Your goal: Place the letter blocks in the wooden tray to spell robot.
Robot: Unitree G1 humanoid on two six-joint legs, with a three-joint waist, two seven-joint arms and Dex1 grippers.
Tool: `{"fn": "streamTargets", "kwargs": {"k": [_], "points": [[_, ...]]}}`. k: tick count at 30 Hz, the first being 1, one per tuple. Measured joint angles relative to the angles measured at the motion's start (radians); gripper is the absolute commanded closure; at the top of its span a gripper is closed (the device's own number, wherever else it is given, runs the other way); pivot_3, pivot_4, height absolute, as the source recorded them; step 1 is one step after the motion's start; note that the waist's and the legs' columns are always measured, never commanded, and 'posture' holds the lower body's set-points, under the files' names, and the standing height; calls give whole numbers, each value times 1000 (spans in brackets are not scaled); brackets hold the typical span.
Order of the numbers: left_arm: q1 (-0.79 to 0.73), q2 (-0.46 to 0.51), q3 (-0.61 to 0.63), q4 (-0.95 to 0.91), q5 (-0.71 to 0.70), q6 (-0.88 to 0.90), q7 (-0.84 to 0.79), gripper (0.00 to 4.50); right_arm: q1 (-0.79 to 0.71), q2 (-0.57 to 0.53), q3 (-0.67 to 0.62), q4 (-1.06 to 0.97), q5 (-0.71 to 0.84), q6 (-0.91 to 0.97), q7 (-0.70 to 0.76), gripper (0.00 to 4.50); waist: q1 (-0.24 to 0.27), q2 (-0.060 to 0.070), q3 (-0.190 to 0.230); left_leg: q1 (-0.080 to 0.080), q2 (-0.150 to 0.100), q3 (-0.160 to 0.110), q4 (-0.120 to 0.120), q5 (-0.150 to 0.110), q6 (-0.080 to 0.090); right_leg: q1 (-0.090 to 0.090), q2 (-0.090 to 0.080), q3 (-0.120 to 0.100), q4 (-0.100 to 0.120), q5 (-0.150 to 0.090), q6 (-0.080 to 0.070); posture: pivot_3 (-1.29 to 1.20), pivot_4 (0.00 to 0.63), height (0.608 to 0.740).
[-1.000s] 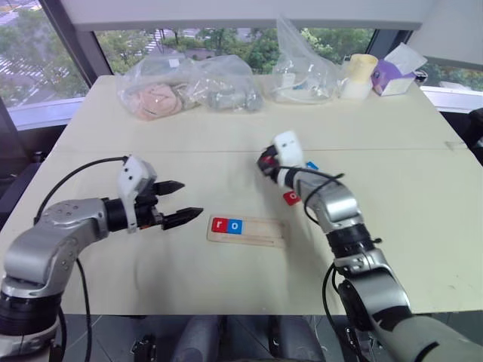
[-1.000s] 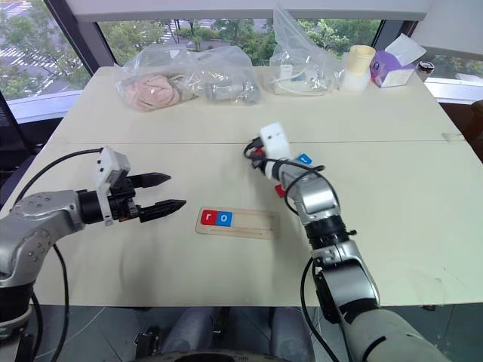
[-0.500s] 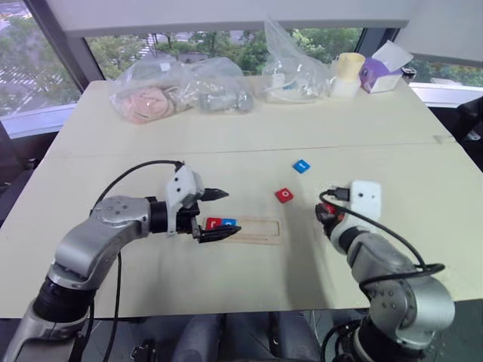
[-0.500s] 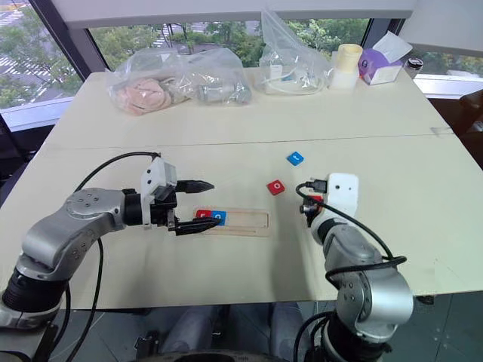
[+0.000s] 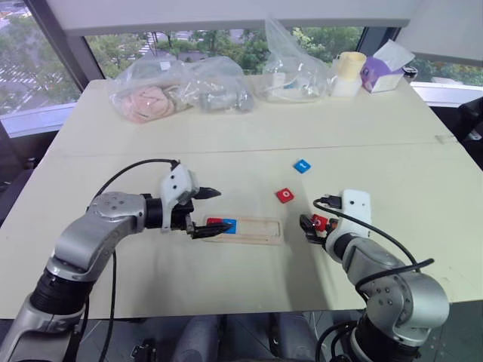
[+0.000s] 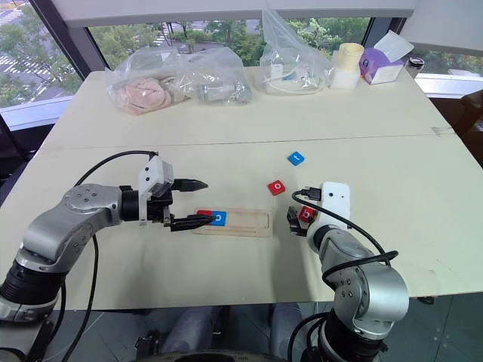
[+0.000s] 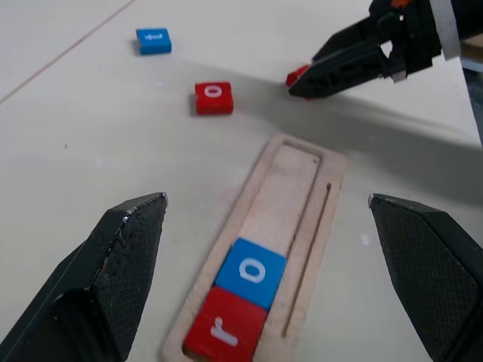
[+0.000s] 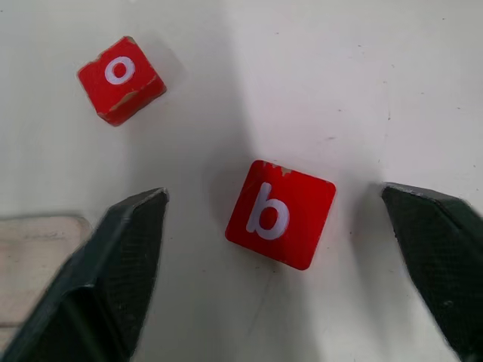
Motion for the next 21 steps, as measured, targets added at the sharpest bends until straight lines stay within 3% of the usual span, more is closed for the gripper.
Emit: {"fn": "streamTargets", "kwargs": {"k": [4,8,13,21], "points": [[-16,85,40,1,-48,12,-94,0,-19,-351,-83,77,161,-274,380,56,3,-1,2,0,0,2,1,0,0,3,-1,-1,-2,-3,5,0,150,740],[-44,173,40,-6,-73,17,-213,0,135,-721,-45,287,234,-594,835,56,3,-1,2,0,1,3,0,-3,5,8,-1,-4,-11,-2,4,0,150,740],[-35,193,34,-39,-82,21,-250,0,152,-816,69,549,151,-936,1022,56,-3,-3,3,1,1,10,1,-5,7,7,-3,1,-12,1,4,0,150,740],[65,245,66,-81,-84,32,-239,0,36,-800,199,802,76,-1190,1076,56,8,-4,4,0,1,12,2,-5,7,6,-4,4,-12,2,5,0,150,740]]}}
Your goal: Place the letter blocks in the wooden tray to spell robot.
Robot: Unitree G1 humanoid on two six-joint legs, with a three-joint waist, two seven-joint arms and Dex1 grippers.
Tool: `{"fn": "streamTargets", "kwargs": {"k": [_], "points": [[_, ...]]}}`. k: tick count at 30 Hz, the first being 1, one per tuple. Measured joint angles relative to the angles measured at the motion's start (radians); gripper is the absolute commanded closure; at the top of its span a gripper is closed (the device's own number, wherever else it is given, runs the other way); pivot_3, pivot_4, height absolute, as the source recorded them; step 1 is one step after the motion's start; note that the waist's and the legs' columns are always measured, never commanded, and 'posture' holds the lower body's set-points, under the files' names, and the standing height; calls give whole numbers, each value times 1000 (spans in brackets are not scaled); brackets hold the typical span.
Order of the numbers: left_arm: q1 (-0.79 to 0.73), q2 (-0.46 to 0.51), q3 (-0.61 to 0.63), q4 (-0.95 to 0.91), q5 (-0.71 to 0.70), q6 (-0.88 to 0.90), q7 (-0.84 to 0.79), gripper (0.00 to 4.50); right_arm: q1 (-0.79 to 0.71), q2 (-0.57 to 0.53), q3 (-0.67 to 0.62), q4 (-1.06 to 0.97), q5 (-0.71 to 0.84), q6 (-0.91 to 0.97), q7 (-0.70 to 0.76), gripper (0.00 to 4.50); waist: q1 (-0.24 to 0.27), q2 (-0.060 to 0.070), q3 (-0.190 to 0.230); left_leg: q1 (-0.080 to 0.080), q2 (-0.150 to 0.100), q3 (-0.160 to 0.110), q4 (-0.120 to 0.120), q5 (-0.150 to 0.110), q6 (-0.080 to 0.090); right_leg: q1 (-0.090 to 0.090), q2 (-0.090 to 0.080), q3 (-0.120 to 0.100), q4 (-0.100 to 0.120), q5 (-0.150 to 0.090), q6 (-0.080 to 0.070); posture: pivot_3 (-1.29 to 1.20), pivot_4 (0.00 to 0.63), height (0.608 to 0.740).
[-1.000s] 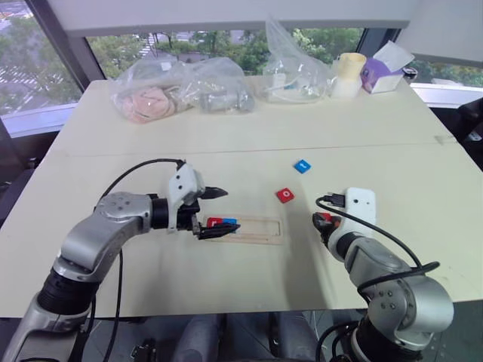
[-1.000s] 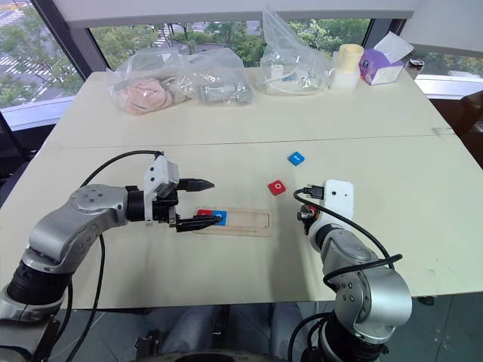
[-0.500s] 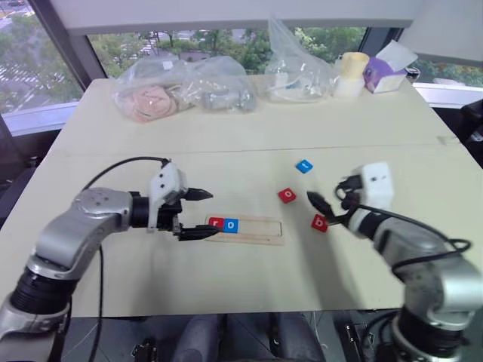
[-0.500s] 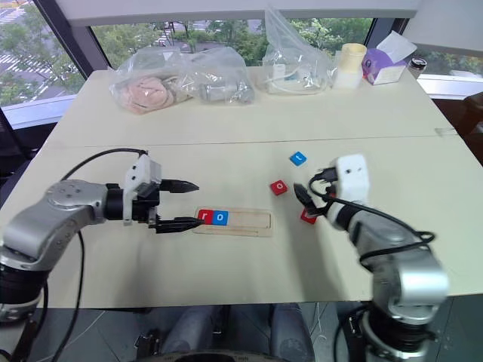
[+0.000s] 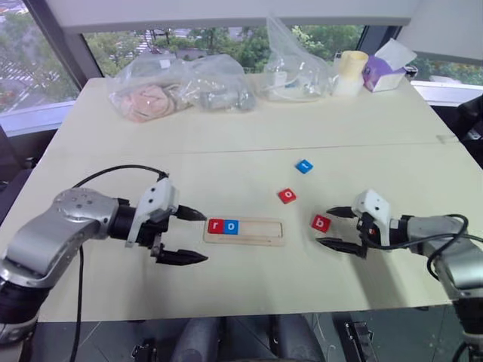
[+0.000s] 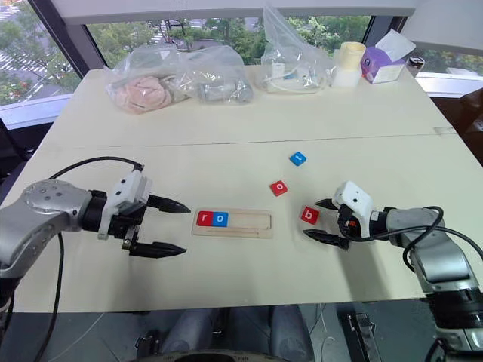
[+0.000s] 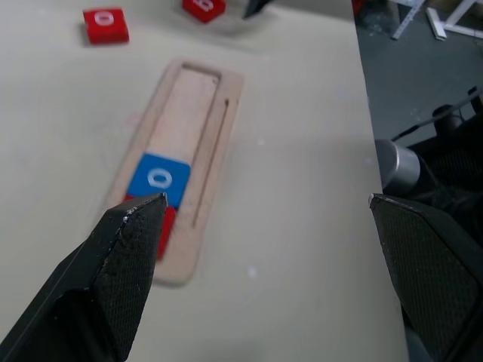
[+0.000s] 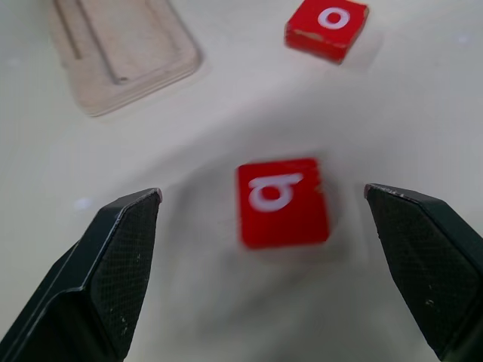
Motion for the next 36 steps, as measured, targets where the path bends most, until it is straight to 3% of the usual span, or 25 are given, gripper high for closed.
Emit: {"fn": "streamTargets", "kwargs": {"k": [3,8,16,21,27,36], "points": [[35,22,17,-4,13,-10,18,0,-30,3,32,66,-37,-65,-1,863,-2,0,0,0,-1,1,-1,0,0,0,-2,0,0,0,0,0,150,740],[66,24,19,-17,22,-14,35,0,-27,-6,31,69,-50,-81,-4,3357,0,0,0,0,-1,0,-1,0,0,0,-3,0,-1,0,0,0,150,740],[62,25,22,-5,24,-28,49,0,-32,16,35,-52,-24,15,-59,3350,-6,0,0,0,-1,1,-1,0,0,-2,-3,2,0,1,1,0,150,740],[57,65,15,71,104,-99,31,0,-208,89,170,-282,5,206,-107,3350,-7,-1,0,0,3,2,-1,0,0,-4,1,2,1,1,0,0,150,740],[80,56,8,101,148,-141,22,0,-302,224,345,-289,-26,314,-177,3350,-1,-1,0,-2,0,2,-1,0,0,-4,0,3,-1,2,0,0,150,740],[123,27,9,49,153,-134,60,0,-313,234,436,-279,-61,298,-173,3350,-5,-1,0,-1,0,1,0,0,0,-4,1,3,0,3,1,0,150,740]]}}
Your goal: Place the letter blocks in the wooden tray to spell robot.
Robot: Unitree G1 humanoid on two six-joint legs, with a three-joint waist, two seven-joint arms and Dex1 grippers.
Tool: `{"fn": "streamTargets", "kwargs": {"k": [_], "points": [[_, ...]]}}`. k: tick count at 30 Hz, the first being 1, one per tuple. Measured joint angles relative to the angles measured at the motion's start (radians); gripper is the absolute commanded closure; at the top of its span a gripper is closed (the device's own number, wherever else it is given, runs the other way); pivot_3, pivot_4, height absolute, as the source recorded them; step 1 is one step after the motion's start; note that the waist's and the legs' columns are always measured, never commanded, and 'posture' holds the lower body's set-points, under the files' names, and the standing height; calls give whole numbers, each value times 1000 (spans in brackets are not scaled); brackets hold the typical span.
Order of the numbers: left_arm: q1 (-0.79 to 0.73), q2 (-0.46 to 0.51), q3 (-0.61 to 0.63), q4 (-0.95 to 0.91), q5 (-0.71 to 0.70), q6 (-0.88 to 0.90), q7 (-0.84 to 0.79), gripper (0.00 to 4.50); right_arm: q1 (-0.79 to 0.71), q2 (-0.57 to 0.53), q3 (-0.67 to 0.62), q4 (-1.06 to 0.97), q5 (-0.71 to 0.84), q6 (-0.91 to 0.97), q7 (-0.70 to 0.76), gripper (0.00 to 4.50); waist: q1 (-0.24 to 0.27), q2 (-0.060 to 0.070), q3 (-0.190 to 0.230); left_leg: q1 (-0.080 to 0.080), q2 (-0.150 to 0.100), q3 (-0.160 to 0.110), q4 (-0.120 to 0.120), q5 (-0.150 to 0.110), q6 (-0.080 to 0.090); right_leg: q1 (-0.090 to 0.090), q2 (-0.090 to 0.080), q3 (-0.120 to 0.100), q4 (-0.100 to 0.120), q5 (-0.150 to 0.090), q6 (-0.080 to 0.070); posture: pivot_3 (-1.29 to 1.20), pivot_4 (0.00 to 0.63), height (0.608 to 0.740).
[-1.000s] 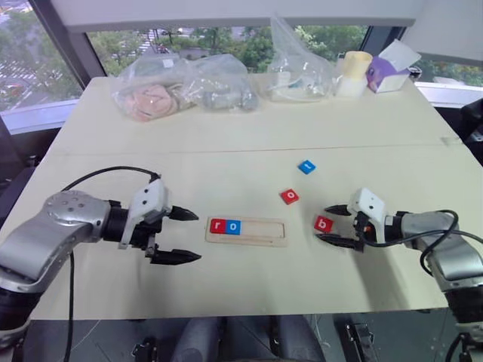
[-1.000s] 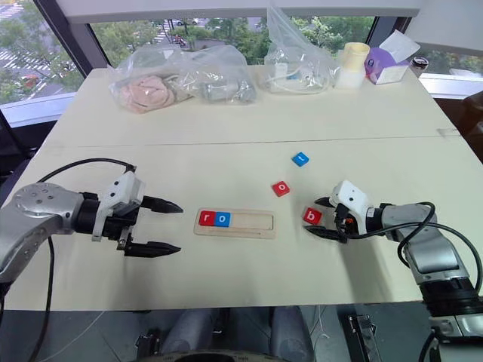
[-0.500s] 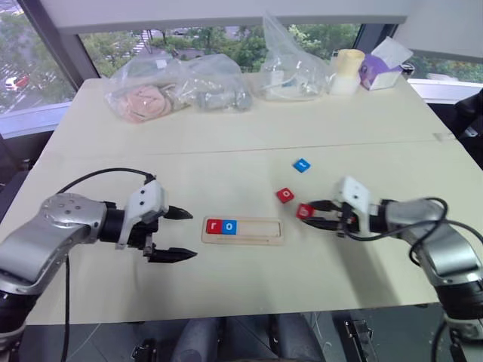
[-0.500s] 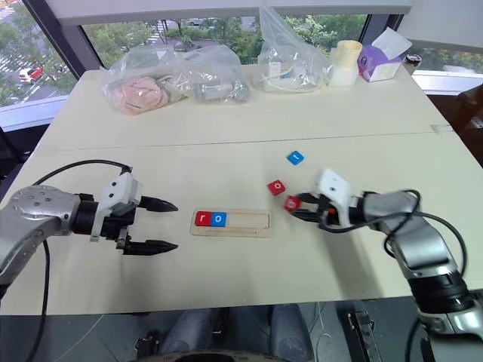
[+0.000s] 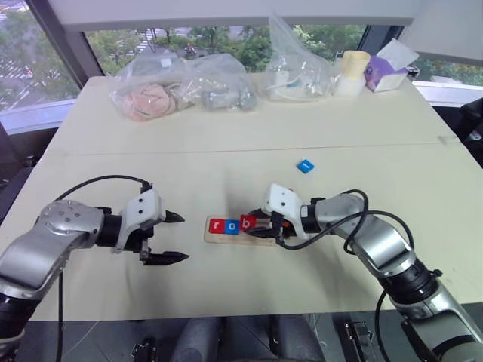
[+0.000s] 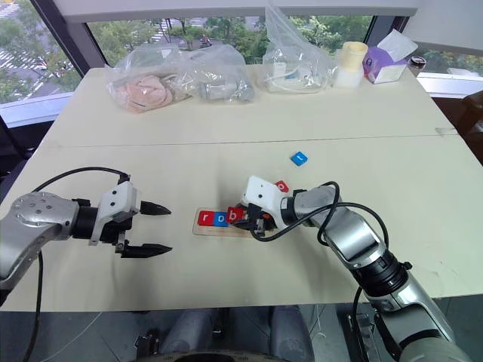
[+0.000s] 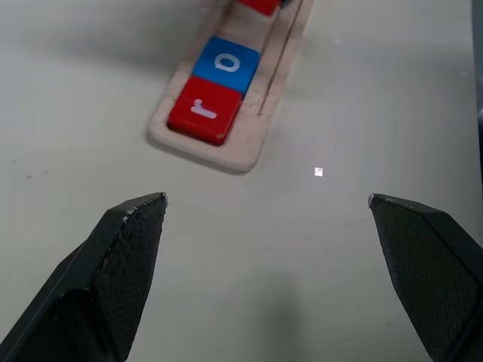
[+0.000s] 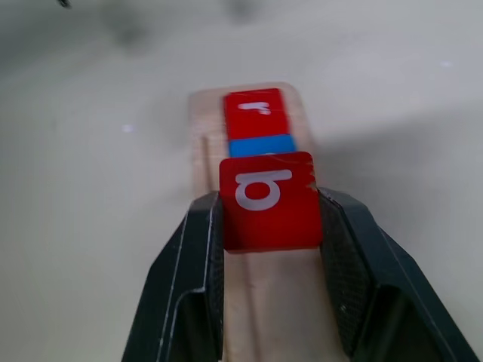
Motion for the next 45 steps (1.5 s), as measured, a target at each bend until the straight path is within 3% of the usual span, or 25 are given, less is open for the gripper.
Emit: {"fn": "streamTargets", "kwargs": {"k": [12,18,19,25,29,36,45], "points": [[4,-18,7,-46,-25,38,24,0,0,31,33,69,-26,-43,8,3350,-1,0,0,0,0,0,0,0,0,0,1,0,0,2,2,0,150,740],[3,-29,7,-46,-29,42,33,0,-4,48,33,112,-59,-75,-7,319,-1,0,0,0,1,0,0,0,0,0,1,0,0,2,2,0,150,740],[3,-29,7,-46,-29,42,35,0,-7,52,32,114,-62,-78,-9,33,-1,0,0,0,1,0,0,0,0,0,1,0,0,2,2,0,150,740],[3,-30,7,-46,-32,42,43,0,-14,52,6,113,-56,-81,-8,33,-1,0,0,0,1,0,1,0,0,0,2,0,0,2,2,0,150,740],[-4,-38,11,-45,-43,47,49,0,-13,54,-110,99,-7,-34,-52,33,2,0,0,0,1,0,1,0,0,0,2,0,0,2,2,0,150,740],[-133,-168,101,-43,-181,142,150,0,21,137,-399,9,41,205,-329,33,3,-1,-1,1,1,-1,1,0,0,1,3,1,1,3,3,0,150,740],[-201,-226,35,6,-167,147,192,0,93,311,-400,-12,10,378,-599,33,-5,-1,-1,2,6,2,1,2,-3,0,7,2,2,6,-1,0,150,740]]}}
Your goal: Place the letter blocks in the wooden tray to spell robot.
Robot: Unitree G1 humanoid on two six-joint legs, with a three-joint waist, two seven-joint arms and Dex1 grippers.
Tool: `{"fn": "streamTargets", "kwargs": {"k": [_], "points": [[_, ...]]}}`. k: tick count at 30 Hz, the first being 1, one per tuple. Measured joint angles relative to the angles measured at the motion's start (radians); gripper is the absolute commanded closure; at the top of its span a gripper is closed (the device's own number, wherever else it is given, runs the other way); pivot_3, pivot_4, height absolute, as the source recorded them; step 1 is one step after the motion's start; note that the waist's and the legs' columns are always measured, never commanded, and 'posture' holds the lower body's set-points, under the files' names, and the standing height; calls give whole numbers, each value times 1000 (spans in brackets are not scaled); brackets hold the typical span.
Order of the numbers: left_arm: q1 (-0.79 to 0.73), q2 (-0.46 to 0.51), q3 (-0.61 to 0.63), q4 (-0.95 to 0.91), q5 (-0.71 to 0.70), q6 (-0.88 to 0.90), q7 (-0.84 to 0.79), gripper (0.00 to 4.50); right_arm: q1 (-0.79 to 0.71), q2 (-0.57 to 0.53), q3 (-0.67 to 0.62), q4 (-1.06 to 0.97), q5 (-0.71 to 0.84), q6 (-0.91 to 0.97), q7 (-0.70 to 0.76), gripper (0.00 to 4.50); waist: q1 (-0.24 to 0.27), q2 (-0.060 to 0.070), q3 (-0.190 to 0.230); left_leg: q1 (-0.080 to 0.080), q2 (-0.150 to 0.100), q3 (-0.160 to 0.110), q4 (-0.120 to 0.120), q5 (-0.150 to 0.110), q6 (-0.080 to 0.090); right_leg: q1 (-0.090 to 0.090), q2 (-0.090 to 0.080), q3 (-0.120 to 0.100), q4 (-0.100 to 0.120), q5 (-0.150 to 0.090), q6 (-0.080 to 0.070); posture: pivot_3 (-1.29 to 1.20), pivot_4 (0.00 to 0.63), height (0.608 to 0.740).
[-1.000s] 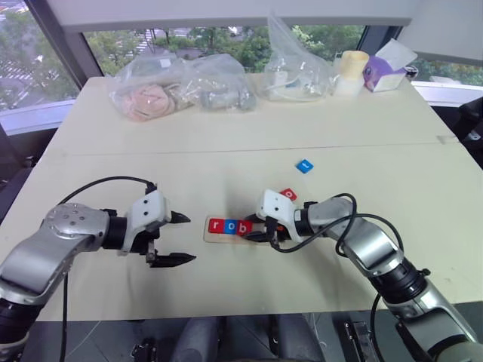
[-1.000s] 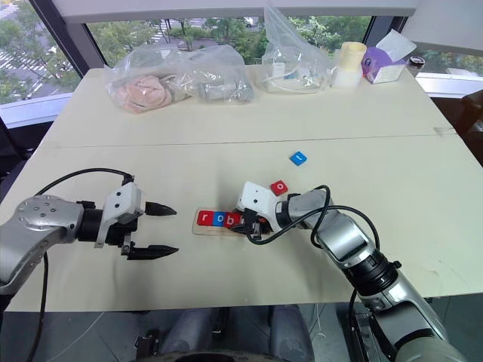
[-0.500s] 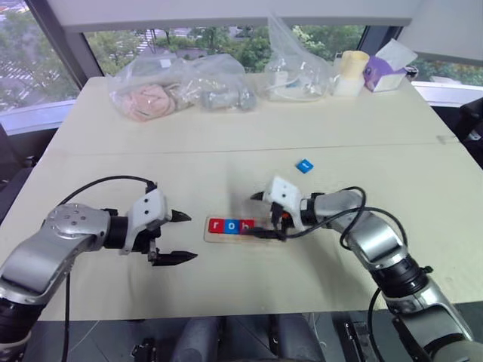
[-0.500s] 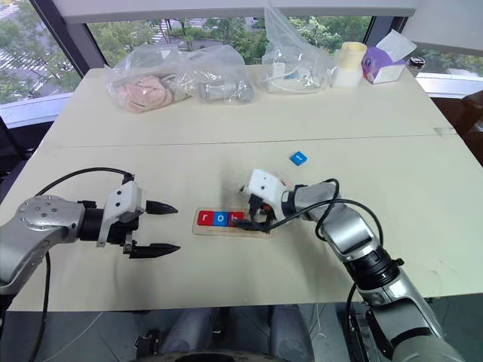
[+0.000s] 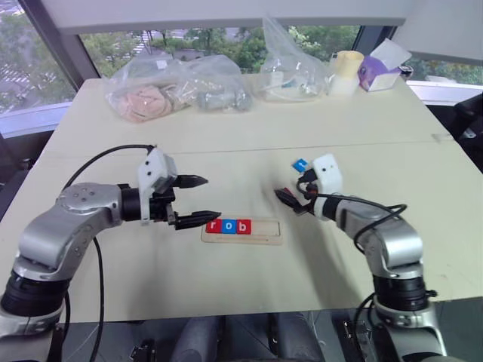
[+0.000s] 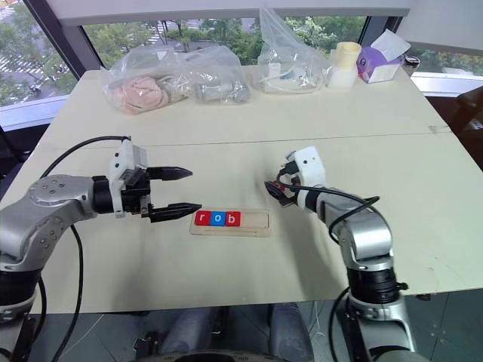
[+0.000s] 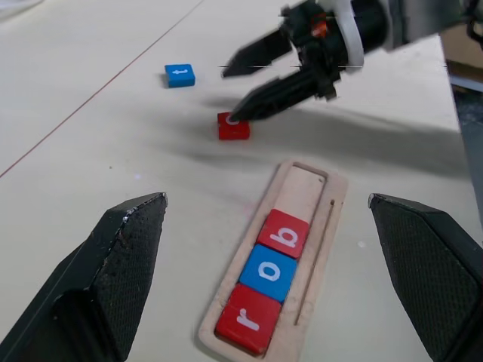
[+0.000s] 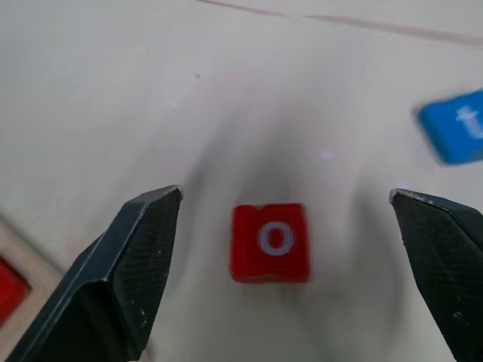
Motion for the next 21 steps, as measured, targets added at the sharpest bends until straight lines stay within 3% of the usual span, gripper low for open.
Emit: {"fn": "streamTargets", "kwargs": {"k": [3,5,7,11,17,21], "points": [[0,0,-16,28,24,-18,-2,0,-1,23,30,27,-22,-3,-46,33,1,0,0,0,2,0,0,0,-1,0,2,0,0,1,-2,0,150,740],[0,-2,-18,29,28,-19,-2,0,-1,23,57,69,-52,-22,-77,553,3,0,0,0,2,0,1,1,-1,0,3,0,0,1,-2,0,150,740],[-1,-3,-19,29,31,-21,-1,0,-2,15,84,90,-86,-60,-100,1313,3,0,0,0,3,1,1,1,-1,0,3,0,-1,1,-2,0,150,740],[0,-3,-20,29,38,-26,-1,0,-4,-1,92,107,-99,-92,-110,3308,3,0,0,1,4,1,1,1,-1,1,4,0,-1,2,-3,0,150,740],[2,-5,-31,29,50,-43,-1,0,-9,-8,58,82,-103,-53,-149,3283,3,0,0,1,4,1,0,1,-1,0,4,0,-1,2,-3,0,150,740],[5,-2,-47,26,72,-67,-15,0,34,71,-70,-114,-122,102,-265,3283,6,0,0,0,5,0,0,1,-1,0,4,0,0,2,-2,0,150,740]]}}
